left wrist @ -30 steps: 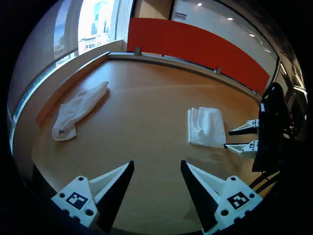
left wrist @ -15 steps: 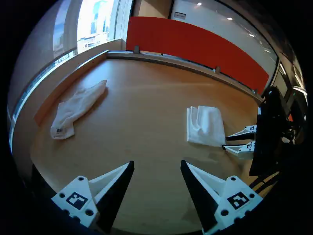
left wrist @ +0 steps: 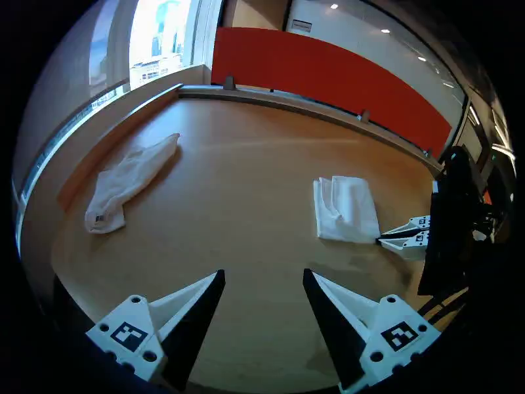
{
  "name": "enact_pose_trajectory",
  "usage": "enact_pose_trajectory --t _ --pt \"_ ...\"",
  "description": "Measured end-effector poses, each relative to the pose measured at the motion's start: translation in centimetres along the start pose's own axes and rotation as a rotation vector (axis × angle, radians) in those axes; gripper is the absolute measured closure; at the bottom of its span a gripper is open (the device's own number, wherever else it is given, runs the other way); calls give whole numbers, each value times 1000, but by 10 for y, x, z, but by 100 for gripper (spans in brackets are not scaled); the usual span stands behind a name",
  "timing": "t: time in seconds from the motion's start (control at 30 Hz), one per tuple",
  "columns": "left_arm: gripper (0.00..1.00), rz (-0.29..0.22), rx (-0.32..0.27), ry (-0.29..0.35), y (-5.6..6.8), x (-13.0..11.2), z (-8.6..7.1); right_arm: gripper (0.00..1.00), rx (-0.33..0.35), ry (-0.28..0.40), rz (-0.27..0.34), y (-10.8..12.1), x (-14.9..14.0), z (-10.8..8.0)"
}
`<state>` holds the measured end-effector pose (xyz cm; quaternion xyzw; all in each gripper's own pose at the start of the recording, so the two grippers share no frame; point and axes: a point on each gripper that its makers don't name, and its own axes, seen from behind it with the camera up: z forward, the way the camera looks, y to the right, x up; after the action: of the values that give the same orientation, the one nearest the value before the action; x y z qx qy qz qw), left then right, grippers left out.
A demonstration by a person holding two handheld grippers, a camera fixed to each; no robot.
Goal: Fold towel
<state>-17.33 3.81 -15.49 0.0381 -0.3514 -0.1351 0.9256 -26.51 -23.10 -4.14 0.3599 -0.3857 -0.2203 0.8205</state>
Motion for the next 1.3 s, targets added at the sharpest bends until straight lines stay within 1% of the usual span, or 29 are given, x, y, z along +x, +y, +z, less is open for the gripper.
enact_pose_trajectory --t 0.17,0.27,0.4,0.53,0.77,0.97,1.17,1.3 --pt "12 3 -4 0 1 0 0 97 3 12 -8 1 3 -2" --pt "12 4 -5 0 1 0 0 97 1 17 -16 4 5 -6" --pt "12 5 -9 4 2 2 0 97 -8 36 -33 9 15 -16" --pt "12 7 -17 12 5 7 0 97 -22 64 -55 17 32 -29" --pt "12 24 -35 34 11 21 -1 97 -54 120 -104 38 75 -56" --pt "12 41 -52 54 17 34 -2 97 -83 156 -132 57 110 -84" --pt "13 59 -72 70 24 46 -3 97 -117 183 -150 78 134 -116" --pt "12 72 -84 75 28 52 -2 98 -141 193 -151 92 142 -139"
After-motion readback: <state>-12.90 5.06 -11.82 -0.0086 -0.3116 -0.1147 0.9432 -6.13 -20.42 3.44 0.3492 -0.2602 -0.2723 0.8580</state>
